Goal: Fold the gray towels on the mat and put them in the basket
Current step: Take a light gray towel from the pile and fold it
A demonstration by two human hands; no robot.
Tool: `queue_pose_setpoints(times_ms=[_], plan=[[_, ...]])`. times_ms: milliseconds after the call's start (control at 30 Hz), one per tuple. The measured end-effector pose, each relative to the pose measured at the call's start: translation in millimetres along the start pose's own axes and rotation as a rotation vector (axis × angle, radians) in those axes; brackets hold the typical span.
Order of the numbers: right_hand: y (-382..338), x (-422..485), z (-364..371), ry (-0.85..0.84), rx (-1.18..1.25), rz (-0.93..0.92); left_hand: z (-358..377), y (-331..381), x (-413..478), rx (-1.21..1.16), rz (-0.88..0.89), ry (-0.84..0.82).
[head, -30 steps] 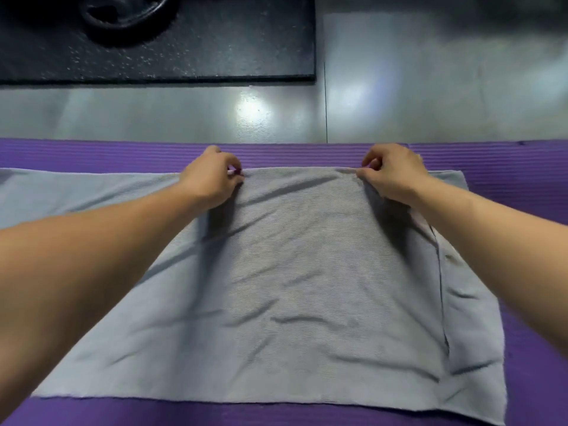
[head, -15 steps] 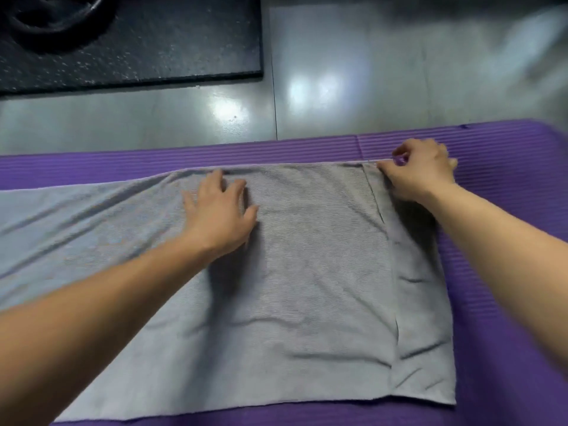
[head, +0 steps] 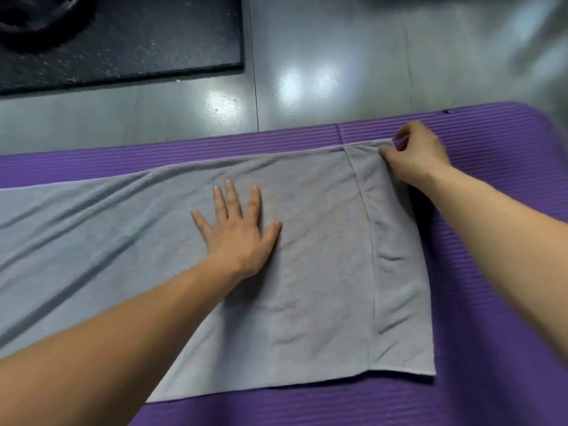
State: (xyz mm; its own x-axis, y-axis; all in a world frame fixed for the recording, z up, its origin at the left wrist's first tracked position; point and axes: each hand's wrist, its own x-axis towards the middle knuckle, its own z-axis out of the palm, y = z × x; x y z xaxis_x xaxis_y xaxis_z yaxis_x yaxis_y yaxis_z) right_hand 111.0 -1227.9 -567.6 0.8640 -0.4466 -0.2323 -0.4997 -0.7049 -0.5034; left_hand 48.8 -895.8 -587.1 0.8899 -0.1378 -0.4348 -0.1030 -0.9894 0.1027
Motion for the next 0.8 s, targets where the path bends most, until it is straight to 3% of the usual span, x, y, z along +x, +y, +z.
queue_pose_setpoints(times_ms=[133, 300, 433, 600, 800], plan=[[20.1, -63.6, -2.5, 0.021, 0.038, 0.075, 21.9, 17.6, -40.3, -0.019, 0.086, 0.012], [59.2, -184.6, -12.3, -0.134, 0.040, 0.255, 68.4, 26.8, -98.8, -0.016, 0.187, 0.091], [74.9, -250.2, 3.7, -0.141, -0.006, 0.313, 89.4, 33.9, -129.0, 0.002, 0.216, 0.081], [77.6, -279.8, 21.9, -0.022, -0.078, 0.300, 89.2, 33.8, -144.5, 0.033, 0.199, 0.031], [99.5, -281.1, 9.1, -0.027, -0.254, 0.291, 78.8, 26.6, -155.1, 0.033, 0.114, -0.022]])
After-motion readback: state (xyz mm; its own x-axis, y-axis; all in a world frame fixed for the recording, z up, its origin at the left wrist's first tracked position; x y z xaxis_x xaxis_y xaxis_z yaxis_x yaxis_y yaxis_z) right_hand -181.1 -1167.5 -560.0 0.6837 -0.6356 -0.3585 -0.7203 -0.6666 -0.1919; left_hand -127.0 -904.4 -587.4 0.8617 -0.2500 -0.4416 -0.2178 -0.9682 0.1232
